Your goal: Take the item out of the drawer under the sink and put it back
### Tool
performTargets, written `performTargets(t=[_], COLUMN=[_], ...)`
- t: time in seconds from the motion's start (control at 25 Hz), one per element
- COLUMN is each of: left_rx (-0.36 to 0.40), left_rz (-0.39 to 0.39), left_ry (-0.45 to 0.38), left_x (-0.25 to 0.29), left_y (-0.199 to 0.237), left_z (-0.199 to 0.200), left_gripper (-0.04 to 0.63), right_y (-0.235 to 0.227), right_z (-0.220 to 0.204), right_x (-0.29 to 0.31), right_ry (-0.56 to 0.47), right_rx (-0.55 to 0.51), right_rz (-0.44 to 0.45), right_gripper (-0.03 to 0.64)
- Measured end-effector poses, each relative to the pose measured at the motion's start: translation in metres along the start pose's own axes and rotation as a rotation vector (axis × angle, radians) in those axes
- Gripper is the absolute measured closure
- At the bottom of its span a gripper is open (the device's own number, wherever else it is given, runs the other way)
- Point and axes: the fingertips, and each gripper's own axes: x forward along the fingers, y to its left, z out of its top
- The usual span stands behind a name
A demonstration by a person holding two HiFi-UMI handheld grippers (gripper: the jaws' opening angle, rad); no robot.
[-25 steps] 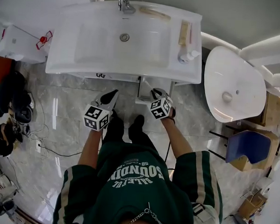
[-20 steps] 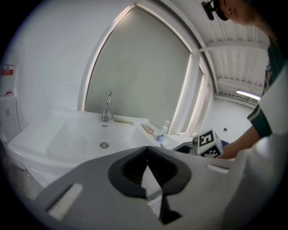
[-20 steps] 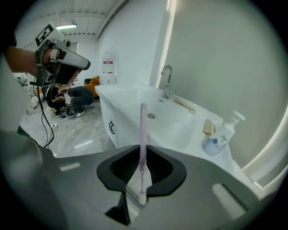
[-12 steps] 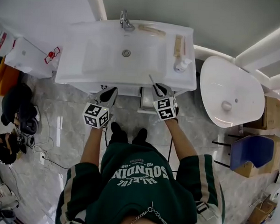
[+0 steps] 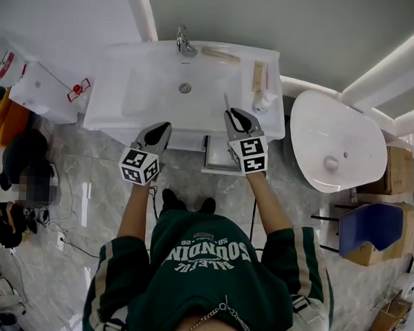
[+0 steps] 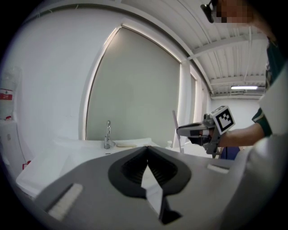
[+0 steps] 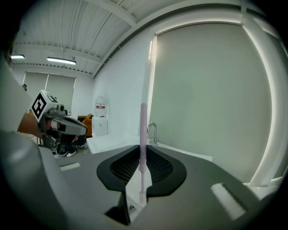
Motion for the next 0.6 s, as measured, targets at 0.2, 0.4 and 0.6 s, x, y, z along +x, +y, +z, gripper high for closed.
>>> performTargets(t=[0.2,0.4,0.6], left_rx=[0.005,-0.001,0.001], left_rz=[0.006,0.014,0.003], left_ry=[-0.003,-0.005,-0.004], left_x=[0.0003,0.001,0.0026], left_y=[0.0012,-0.0008,-0.0061], left_z=[0.0024,-0.0015,-0.0012], left_gripper=[0.546,0.546,0.546], right_y=[-0.0036,-0.0013,0.0], right_z=[0.0076,0.002,-0.0003], right_x=[-0.0064,-0.0089,-0.0101], right_ry=[-0.02,-0.015,-0.015], right_rx=[0.0,0.0,0.007], right_rz=[-0.003,0.004,0.006], right_gripper=[0.565,0.565,0.565])
